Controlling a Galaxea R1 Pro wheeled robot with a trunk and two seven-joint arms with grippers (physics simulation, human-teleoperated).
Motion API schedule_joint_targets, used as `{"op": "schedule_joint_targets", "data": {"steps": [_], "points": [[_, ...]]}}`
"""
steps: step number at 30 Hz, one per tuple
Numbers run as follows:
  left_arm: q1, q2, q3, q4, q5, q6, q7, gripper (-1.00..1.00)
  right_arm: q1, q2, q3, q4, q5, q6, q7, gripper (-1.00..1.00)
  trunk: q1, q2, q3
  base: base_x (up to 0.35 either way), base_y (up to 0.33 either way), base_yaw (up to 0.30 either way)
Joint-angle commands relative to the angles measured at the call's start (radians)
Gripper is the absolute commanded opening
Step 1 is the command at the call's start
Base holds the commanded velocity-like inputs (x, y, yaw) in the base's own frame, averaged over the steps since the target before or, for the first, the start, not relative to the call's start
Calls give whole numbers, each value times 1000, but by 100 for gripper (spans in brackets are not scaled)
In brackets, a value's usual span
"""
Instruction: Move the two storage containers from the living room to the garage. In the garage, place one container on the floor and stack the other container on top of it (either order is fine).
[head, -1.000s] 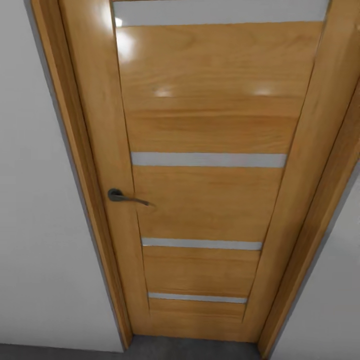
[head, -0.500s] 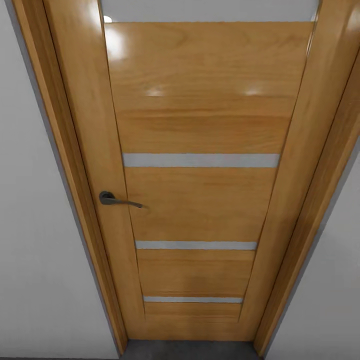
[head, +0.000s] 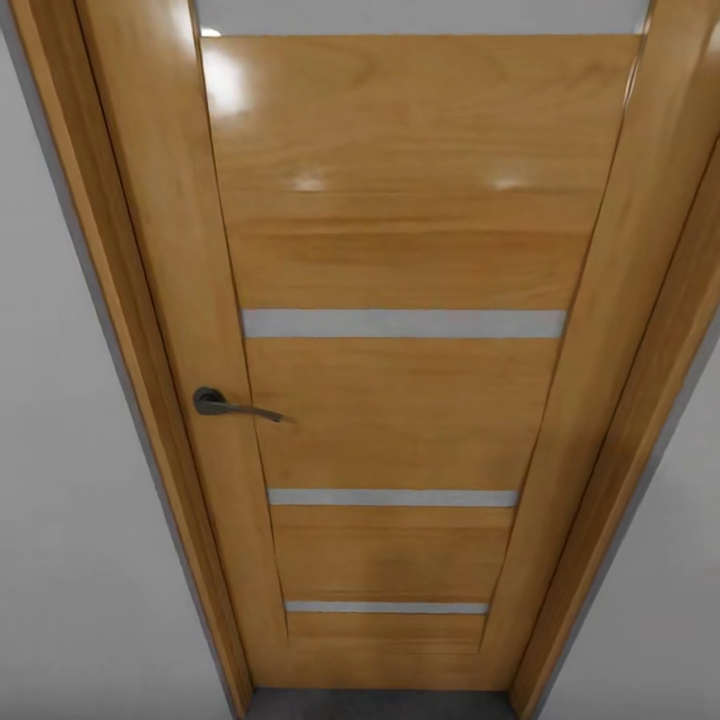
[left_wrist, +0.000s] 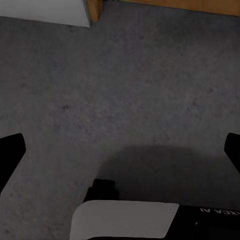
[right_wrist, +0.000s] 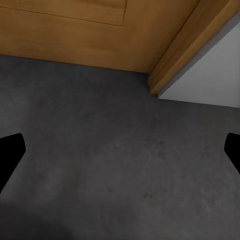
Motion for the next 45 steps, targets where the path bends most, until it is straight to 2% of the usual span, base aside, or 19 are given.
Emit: {"op": "schedule_joint_targets", "data": {"steps": [1, 12, 18, 22, 45], "points": [[1, -1, 3, -4, -1, 7, 0, 100, -1, 0, 0, 1, 7, -3, 0, 100, 0, -1, -1, 38, 0, 0], [1, -2, 3, -4, -1, 7, 0, 100, -1, 0, 1, 1, 9, -2, 0, 100, 0, -1, -1, 4, 0, 0], [1, -3, 3, -4, -1, 6, 0, 100, -1, 0, -1, 1, 59, -3, 0, 100, 0, -1, -1, 0, 0, 0], [1, -2, 2, -4, -1, 6, 0, 100, -1, 0, -2, 1, 71, -3, 0, 100, 0, -1, -1, 0, 0, 0], [1, -4, 2, -2, -1, 6, 0, 100, -1, 7, -2, 13, 71, -1, 12, 100, 0, -1, -1, 0, 0, 0]]}}
